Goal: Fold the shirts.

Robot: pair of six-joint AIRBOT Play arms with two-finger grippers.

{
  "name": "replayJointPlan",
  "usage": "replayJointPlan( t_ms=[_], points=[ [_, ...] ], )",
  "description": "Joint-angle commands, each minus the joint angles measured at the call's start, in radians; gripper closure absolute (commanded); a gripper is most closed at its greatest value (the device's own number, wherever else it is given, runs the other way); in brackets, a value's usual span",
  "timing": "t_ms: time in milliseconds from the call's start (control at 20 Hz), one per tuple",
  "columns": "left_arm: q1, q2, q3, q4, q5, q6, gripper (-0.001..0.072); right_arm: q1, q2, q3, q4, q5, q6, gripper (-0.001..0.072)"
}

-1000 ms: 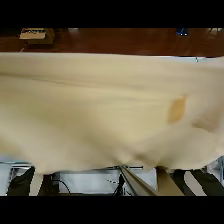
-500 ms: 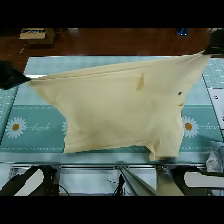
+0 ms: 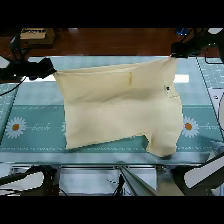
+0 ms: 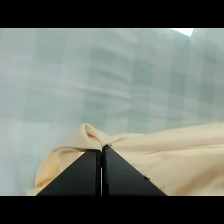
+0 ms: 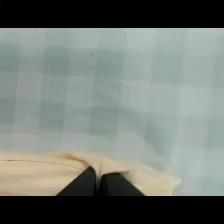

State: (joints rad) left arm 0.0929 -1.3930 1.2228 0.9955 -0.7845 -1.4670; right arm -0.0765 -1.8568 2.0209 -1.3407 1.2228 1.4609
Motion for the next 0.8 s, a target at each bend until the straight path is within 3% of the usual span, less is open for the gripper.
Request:
replayJointPlan(
  t_ms=[0, 250, 400, 500, 650, 750],
  points=[
    [-0.063, -0.075, -0.002, 0.0, 0.198, 0.01, 0.0689, 0.003, -0.064, 0.0, 0.004, -0.08, 0.032, 0.0687],
    [-0.062, -0.121, -0.002, 0.017, 0.036, 0.183, 0.0689, 0.002, -0.081, 0.001, -0.055, 0.108, 0.01, 0.0687],
    [-0.022, -0.079, -0.001, 0.024, -0.163, 0.162, 0.0689, 0.002, -0.045, 0.0, -0.097, 0.285, -0.043, 0.0687],
    [0.003, -0.031, -0.001, 0.104, -0.269, 0.165, 0.0689, -0.017, -0.011, 0.001, -0.069, 0.327, -0.005, 0.0687],
    [0.045, -0.005, -0.002, 0.19, -0.352, 0.077, 0.0689, -0.031, 0.0, 0.0, -0.098, 0.445, 0.006, 0.0687],
    [0.039, -0.013, -0.004, 0.168, -0.349, 0.074, 0.0689, -0.026, -0.006, 0.0, -0.09, 0.461, 0.01, 0.0686]
  ],
)
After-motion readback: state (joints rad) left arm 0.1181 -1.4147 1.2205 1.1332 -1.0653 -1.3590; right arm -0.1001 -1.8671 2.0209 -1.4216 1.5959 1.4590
